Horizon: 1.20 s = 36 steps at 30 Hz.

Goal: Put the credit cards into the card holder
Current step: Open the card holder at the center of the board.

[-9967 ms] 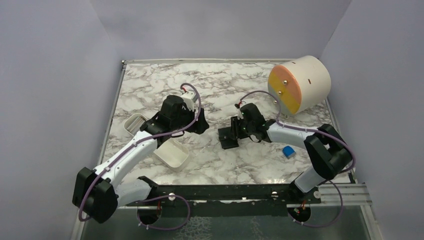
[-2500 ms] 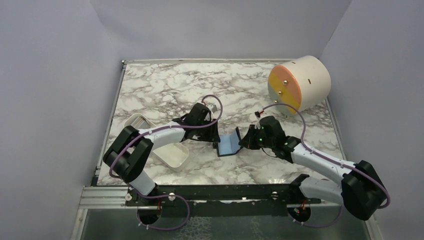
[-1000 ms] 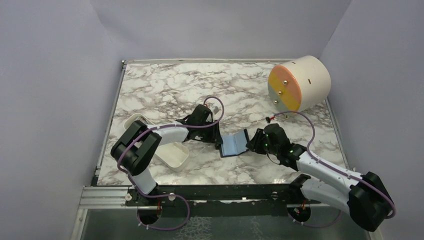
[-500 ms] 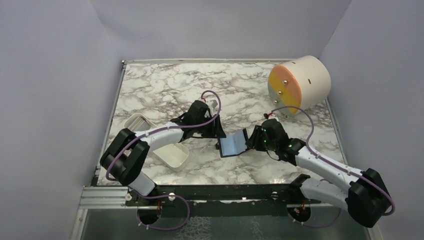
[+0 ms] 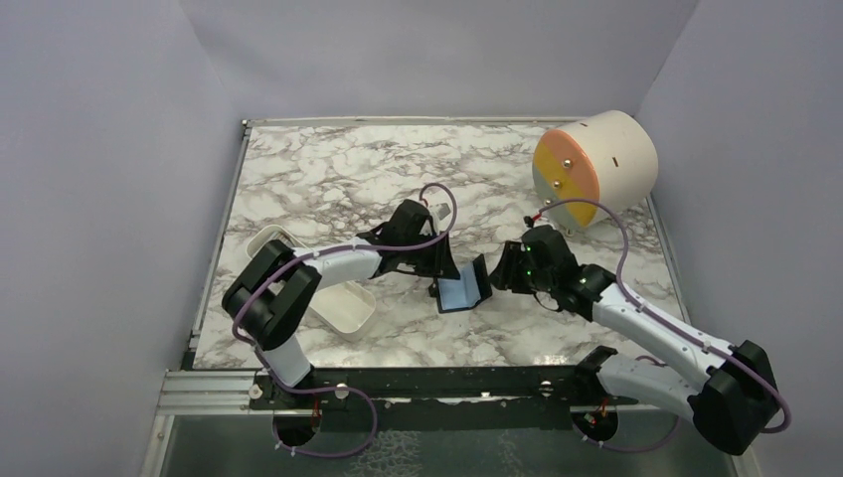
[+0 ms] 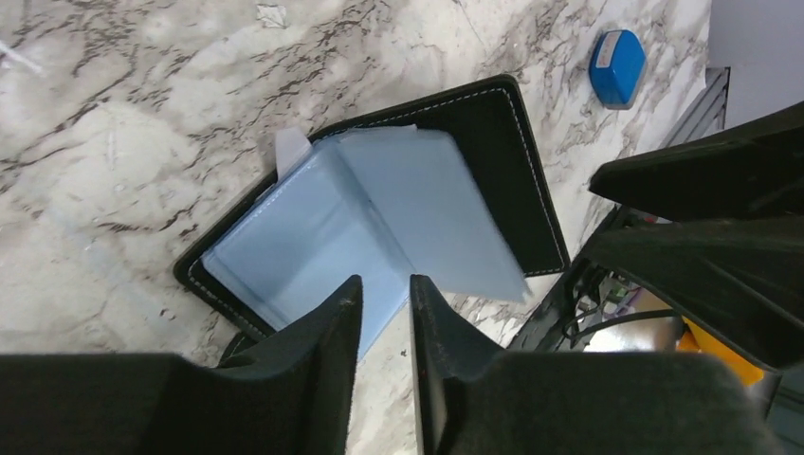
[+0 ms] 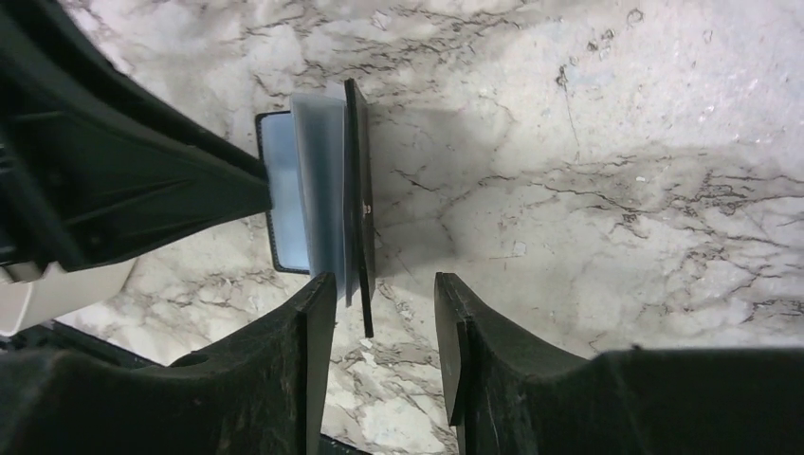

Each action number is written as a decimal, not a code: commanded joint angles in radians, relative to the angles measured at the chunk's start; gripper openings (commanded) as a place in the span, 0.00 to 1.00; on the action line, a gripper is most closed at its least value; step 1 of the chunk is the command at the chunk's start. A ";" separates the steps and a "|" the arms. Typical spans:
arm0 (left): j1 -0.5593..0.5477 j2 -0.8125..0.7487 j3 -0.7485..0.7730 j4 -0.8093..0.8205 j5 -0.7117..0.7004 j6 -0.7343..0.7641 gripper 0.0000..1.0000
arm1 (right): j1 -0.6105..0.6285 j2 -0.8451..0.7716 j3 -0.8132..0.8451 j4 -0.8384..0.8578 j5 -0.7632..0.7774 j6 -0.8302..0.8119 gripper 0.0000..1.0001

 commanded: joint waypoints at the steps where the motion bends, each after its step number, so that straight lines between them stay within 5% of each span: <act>1: -0.010 0.072 0.045 0.093 0.087 -0.017 0.22 | 0.004 -0.046 0.054 -0.050 -0.046 -0.032 0.44; 19: -0.043 0.242 0.120 0.219 0.134 -0.062 0.21 | 0.009 -0.012 0.037 0.157 -0.341 -0.057 0.44; 36: -0.027 0.181 0.124 0.142 0.017 -0.087 0.24 | 0.025 0.178 -0.025 0.288 -0.207 -0.084 0.50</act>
